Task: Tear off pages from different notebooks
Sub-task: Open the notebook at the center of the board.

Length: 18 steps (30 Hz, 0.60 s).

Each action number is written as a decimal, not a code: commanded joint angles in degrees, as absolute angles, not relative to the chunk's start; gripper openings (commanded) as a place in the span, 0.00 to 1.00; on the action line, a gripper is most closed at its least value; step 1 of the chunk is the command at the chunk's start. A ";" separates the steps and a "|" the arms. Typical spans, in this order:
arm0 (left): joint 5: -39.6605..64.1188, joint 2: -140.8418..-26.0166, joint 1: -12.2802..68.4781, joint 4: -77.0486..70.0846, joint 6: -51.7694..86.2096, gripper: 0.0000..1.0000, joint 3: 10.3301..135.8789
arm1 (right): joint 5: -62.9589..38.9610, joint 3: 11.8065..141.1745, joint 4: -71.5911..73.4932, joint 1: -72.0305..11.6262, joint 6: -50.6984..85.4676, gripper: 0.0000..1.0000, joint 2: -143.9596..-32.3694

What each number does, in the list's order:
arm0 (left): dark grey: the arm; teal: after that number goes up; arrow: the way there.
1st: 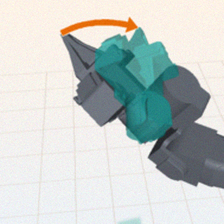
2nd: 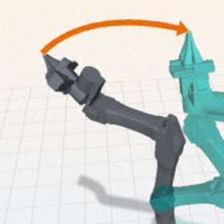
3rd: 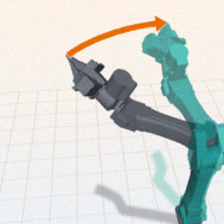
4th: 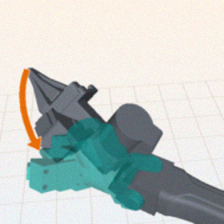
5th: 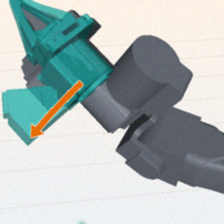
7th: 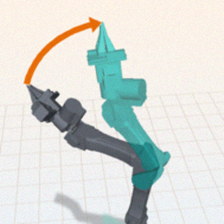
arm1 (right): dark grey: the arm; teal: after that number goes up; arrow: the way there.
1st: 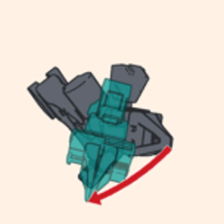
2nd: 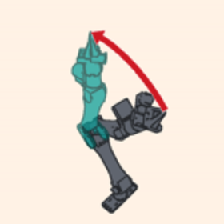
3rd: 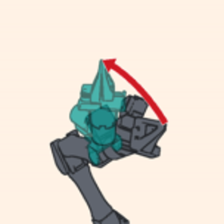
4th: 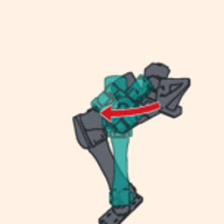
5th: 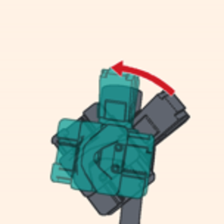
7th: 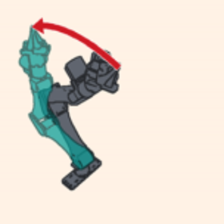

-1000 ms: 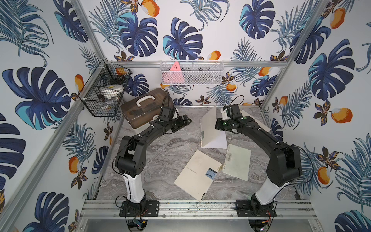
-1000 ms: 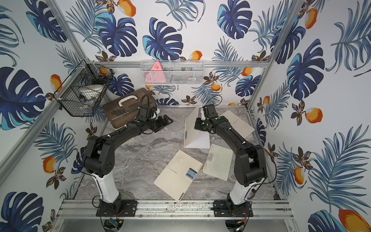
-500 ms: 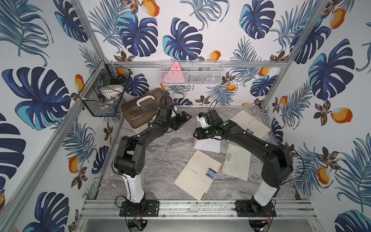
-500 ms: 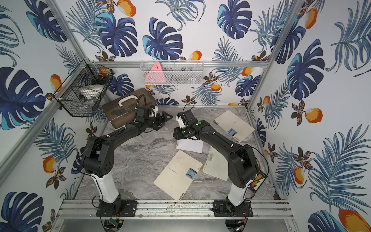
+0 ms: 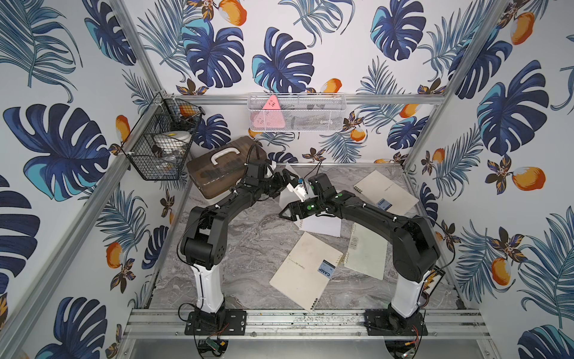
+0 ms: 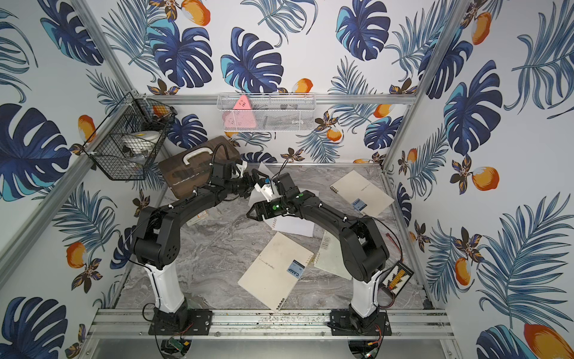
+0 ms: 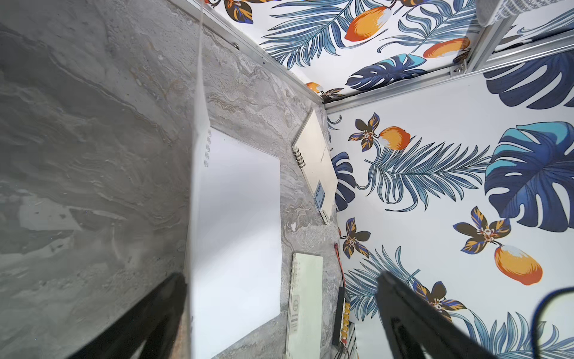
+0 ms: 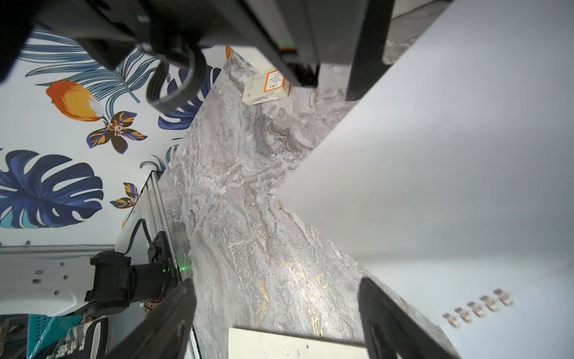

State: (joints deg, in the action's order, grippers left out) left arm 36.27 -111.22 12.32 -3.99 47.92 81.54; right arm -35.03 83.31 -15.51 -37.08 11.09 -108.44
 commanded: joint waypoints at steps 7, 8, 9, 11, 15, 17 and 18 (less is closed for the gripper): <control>37.52 -110.45 10.64 -0.20 43.69 0.88 77.27 | -32.86 65.73 -6.60 -27.92 22.22 0.84 -93.75; 36.79 -110.16 10.63 0.77 43.22 0.87 77.05 | -30.92 62.93 -7.77 -25.27 24.46 0.82 -92.97; 35.63 -109.56 10.64 2.43 42.66 0.87 76.70 | -28.37 61.65 -10.77 -22.40 25.62 0.81 -92.90; 33.59 -107.90 10.63 3.97 42.28 0.81 75.38 | -22.38 61.13 -15.59 -18.78 25.55 0.77 -94.37; 29.46 -103.41 10.63 5.85 42.03 0.68 71.55 | -18.54 62.68 -19.87 -14.78 25.44 0.75 -98.27; 28.42 -101.50 10.68 5.73 42.00 0.57 69.50 | -17.13 63.70 -20.55 -14.03 25.51 0.73 -99.75; 28.01 -100.73 10.66 5.65 42.08 0.52 68.63 | -15.71 64.48 -21.51 -13.81 25.64 0.72 -100.63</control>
